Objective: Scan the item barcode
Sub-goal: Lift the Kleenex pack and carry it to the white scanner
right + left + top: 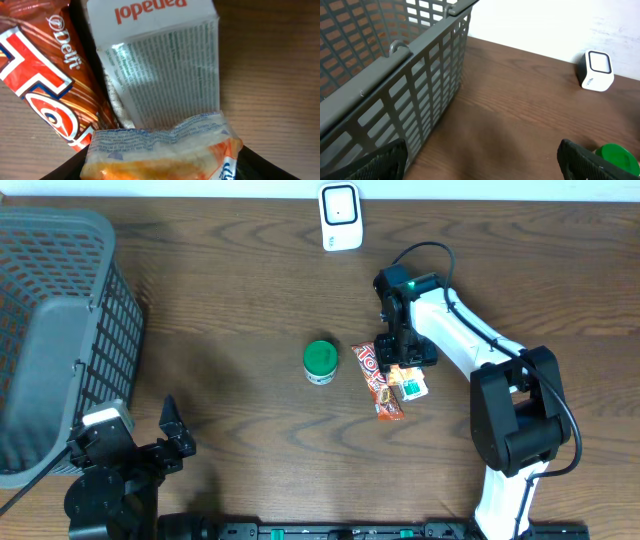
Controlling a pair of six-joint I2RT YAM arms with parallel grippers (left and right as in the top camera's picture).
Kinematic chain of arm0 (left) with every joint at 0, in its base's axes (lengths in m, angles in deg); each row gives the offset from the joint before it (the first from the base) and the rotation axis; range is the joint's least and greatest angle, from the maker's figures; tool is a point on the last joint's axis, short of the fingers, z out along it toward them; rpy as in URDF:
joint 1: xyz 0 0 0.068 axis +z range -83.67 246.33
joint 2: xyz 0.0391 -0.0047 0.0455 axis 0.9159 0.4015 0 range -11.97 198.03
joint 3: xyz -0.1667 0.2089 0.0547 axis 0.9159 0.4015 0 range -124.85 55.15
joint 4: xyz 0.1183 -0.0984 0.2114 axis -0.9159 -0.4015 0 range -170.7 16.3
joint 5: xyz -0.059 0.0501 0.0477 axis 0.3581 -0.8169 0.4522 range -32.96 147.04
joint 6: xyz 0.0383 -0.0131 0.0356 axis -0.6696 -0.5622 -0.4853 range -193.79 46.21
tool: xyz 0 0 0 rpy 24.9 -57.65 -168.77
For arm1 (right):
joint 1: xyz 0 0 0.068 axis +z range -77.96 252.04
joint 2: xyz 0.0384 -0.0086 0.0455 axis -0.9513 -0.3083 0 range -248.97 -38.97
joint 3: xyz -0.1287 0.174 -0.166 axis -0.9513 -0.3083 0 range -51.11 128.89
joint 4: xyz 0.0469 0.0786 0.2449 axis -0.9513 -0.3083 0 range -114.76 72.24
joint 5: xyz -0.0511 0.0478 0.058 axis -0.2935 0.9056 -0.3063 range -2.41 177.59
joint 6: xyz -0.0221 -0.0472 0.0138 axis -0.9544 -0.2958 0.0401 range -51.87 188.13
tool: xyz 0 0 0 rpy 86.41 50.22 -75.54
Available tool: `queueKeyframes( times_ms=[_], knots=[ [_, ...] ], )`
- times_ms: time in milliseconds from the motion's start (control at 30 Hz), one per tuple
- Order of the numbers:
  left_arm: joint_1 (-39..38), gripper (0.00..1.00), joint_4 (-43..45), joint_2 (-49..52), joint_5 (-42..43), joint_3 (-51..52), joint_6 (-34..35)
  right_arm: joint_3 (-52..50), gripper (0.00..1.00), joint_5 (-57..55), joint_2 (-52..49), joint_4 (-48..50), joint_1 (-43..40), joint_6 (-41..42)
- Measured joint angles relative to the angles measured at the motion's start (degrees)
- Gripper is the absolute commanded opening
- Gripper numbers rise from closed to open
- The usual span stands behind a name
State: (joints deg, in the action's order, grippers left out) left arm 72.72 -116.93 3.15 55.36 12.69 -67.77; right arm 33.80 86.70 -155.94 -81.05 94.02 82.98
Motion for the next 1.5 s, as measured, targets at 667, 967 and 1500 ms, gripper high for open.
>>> queueKeyframes(
  times_ms=[667, 967, 1500],
  knots=[
    [0.00, 0.96, -0.09, 0.00, -0.02, 0.00, 0.00, 3.10, 0.62, 23.37, 0.00, -15.56, 0.00, 0.00],
    [0.00, 0.96, -0.09, 0.00, 0.00, 0.00, 0.00, 3.54, 0.64, 34.38, 0.00, -17.46, 0.00, 0.02],
    [0.00, 0.96, -0.11, 0.00, -0.02, 0.00, 0.00, 5.66, 0.54, 36.46, -0.04, -7.23, -1.27, 0.24]
  ],
)
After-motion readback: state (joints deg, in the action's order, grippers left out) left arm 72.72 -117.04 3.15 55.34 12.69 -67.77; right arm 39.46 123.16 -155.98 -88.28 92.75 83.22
